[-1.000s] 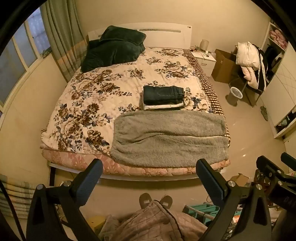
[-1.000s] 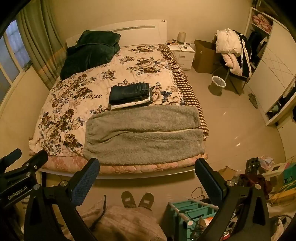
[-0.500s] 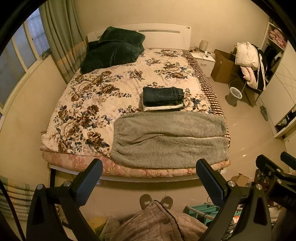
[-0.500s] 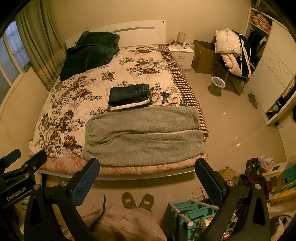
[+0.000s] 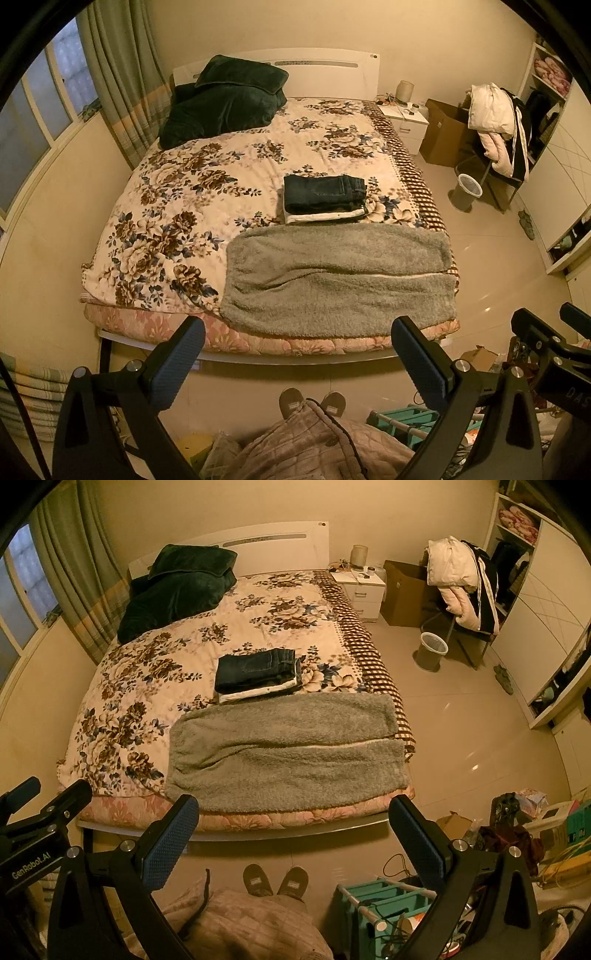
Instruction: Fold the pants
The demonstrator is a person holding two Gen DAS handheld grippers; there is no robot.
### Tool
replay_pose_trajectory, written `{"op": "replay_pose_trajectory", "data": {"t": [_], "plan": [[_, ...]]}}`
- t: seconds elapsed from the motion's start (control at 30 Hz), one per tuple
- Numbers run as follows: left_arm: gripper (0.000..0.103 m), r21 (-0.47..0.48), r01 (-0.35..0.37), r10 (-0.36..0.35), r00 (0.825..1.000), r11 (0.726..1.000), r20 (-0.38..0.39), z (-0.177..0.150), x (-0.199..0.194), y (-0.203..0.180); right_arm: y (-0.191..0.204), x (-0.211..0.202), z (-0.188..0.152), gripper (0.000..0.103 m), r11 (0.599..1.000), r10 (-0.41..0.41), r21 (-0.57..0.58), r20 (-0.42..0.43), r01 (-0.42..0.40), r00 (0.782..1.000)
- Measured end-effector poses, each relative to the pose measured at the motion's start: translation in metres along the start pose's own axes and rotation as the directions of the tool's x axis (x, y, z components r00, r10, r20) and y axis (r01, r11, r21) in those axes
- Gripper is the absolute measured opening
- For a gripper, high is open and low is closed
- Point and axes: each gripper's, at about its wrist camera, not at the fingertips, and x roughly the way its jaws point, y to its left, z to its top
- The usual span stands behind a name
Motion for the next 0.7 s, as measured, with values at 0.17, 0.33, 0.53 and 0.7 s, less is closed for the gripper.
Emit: {"op": "replay_pose_trajectory", "data": {"t": [0.17, 0.33, 0.53, 0.7], "plan": [[0.103, 0.0, -0.002, 0.002, 1.0, 1.0, 0.001, 0.0004, -0.0004, 0.0001, 0.0, -0.0004, 0.0001, 0.103, 1.0, 0.002, 0.0, 0.0, -0.002, 1.0], [0.103, 0.0, 0.001, -0.001, 1.0, 1.0, 0.0, 0.0008, -0.001, 0.0003, 0.0006, -0.0007, 0.001, 0.103, 1.0, 0.001, 0.0, 0.001, -0.001, 1.0], [0.103, 0.002, -0.002, 0.002, 1.0, 1.0, 0.003, -0.0001, -0.0007, 0.0001, 0.0006, -0.0007, 0.0001, 0.103, 1.0, 0.001, 0.001, 0.002, -0.001, 1.0], [0.103, 0.001, -0.002, 0.002, 1.0, 1.0, 0.005, -0.0009, -0.0002, 0.0, 0.001, -0.0007, 0.0003, 0.103, 1.0, 0.002, 0.002, 0.003, -0.002, 1.0]]}}
